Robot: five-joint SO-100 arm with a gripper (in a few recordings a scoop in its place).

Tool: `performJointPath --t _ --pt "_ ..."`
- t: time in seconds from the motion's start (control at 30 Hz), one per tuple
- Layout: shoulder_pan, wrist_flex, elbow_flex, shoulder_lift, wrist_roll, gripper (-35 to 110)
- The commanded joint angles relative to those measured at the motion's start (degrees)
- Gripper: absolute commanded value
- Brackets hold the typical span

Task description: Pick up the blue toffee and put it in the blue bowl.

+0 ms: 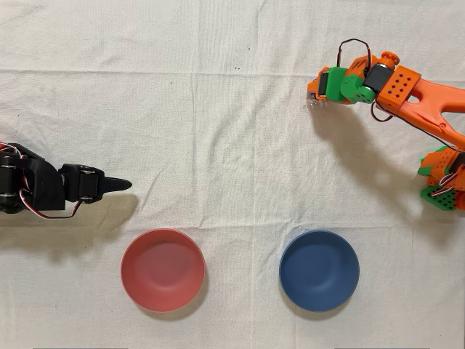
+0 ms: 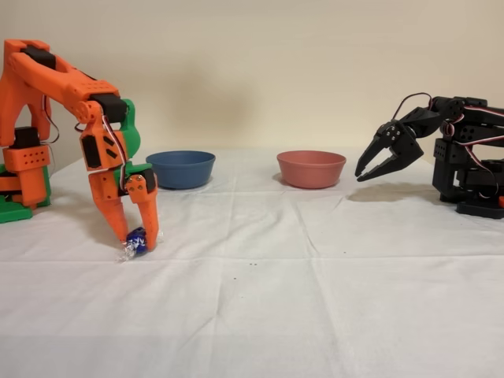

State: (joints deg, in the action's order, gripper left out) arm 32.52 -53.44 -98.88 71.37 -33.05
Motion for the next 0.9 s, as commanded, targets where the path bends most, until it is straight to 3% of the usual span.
performJointPath --t 0.0,0.47,0.87 --pt "0.00 -0.79 -1.76 5.27 -1.32 15" --pt "-8.17 -14.41 -5.27 26.72 0.09 15" --pt "-21.80 -29.79 14.94 31.46 3.60 15"
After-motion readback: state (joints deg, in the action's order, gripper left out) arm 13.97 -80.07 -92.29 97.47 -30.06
